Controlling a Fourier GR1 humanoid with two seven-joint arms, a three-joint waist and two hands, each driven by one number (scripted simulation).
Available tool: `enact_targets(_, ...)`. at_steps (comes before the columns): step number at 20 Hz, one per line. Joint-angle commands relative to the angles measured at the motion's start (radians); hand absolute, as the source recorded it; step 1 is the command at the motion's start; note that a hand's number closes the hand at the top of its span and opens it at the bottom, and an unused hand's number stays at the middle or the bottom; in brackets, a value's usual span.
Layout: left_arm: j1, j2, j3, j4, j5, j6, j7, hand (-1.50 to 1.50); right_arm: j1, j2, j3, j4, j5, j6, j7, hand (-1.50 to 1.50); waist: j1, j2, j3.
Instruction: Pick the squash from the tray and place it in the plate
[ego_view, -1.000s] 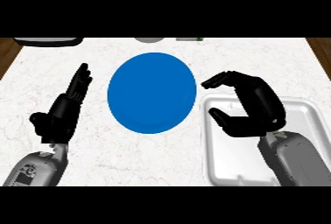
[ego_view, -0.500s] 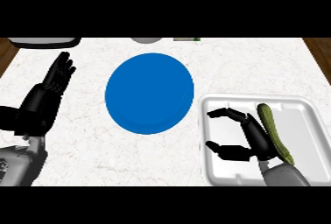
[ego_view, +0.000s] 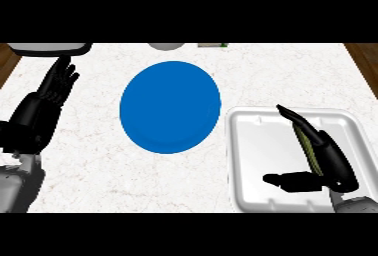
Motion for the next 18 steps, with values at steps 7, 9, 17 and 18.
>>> enact_targets(7,-0.001,-0.003,0.013,-0.003,0.001,-0.012,-0.004,0.00,-0.068,-0.379,0.006,-0.154,0.200,0.209,0.526,-1.50,-0.008,-0.006,-0.006)
enact_targets(9,-0.028,0.002,0.010,0.023,-0.005,-0.016,0.018,0.00,-0.128,-0.401,0.032,-0.207,0.190,0.296,0.678,-1.50,-0.005,-0.002,-0.006)
enact_targets(17,0.045,-0.022,0.000,-0.063,-0.025,-0.020,0.004,0.00,-0.168,-0.419,0.106,-0.212,0.156,0.560,0.901,-1.50,0.020,0.001,0.000)
enact_targets(18,-0.026,-0.047,-0.004,0.033,-0.042,-0.013,-0.003,0.00,-0.237,-0.368,0.117,-0.172,0.156,0.585,0.951,-1.50,0.016,0.005,0.000)
